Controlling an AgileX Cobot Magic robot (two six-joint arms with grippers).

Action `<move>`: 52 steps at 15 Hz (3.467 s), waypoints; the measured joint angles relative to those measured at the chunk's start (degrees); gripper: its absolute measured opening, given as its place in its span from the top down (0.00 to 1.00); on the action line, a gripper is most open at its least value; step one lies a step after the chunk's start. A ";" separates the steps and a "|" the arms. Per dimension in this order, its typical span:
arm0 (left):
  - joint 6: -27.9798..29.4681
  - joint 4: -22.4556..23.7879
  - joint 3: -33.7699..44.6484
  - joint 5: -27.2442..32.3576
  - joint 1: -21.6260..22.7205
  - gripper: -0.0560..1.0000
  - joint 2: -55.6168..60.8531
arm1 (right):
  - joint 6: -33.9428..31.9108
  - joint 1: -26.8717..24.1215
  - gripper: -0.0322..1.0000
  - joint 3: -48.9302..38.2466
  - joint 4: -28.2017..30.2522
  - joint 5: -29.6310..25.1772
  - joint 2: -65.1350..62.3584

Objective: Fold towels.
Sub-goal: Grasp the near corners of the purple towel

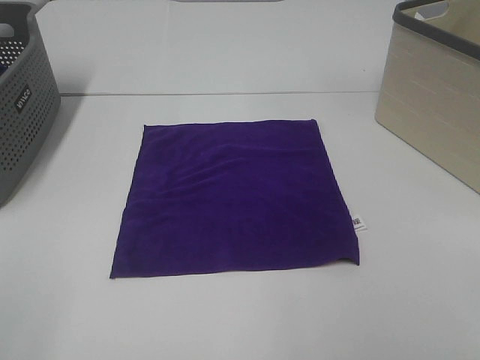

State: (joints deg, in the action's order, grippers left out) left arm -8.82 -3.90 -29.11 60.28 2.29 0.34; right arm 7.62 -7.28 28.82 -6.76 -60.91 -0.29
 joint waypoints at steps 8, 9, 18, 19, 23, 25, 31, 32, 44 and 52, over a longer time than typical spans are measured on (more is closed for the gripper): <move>0.00 0.00 0.00 0.00 0.00 0.01 0.00 | 0.00 0.00 0.02 0.00 0.00 0.00 0.00; 0.00 0.00 0.00 0.00 0.00 0.01 0.00 | 0.00 0.00 0.02 0.00 0.00 0.00 0.00; 0.00 0.00 0.00 0.00 0.00 0.01 0.00 | 0.00 0.00 0.02 0.00 0.00 0.00 0.00; 0.00 0.00 0.00 0.00 0.00 0.01 0.00 | 0.00 0.00 0.02 0.00 0.00 0.00 0.00; 0.00 0.00 0.00 0.00 0.00 0.01 0.00 | 0.00 0.00 0.02 0.00 0.00 0.00 0.00; 0.00 0.00 0.00 0.00 0.00 0.01 0.00 | 0.00 0.00 0.02 0.00 0.00 0.00 0.00; 0.00 0.00 0.00 0.00 0.00 0.01 0.00 | 0.00 0.00 0.02 0.00 0.00 0.00 0.00; 0.00 0.00 0.00 0.00 0.00 0.01 0.00 | 0.00 0.00 0.02 0.00 0.00 0.00 0.00; -0.17 -6.53 -14.44 5.96 0.00 0.01 -50.08 | 3.44 0.00 0.02 20.74 -7.51 -1.60 52.88; -40.39 -47.50 -14.61 -7.85 0.00 0.01 -91.56 | 39.42 -0.11 0.02 21.49 -44.35 5.50 93.79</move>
State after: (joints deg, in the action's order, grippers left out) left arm -49.22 -51.39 -43.72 52.43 2.29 -91.21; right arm 47.04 -7.39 50.31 -51.11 -55.41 93.51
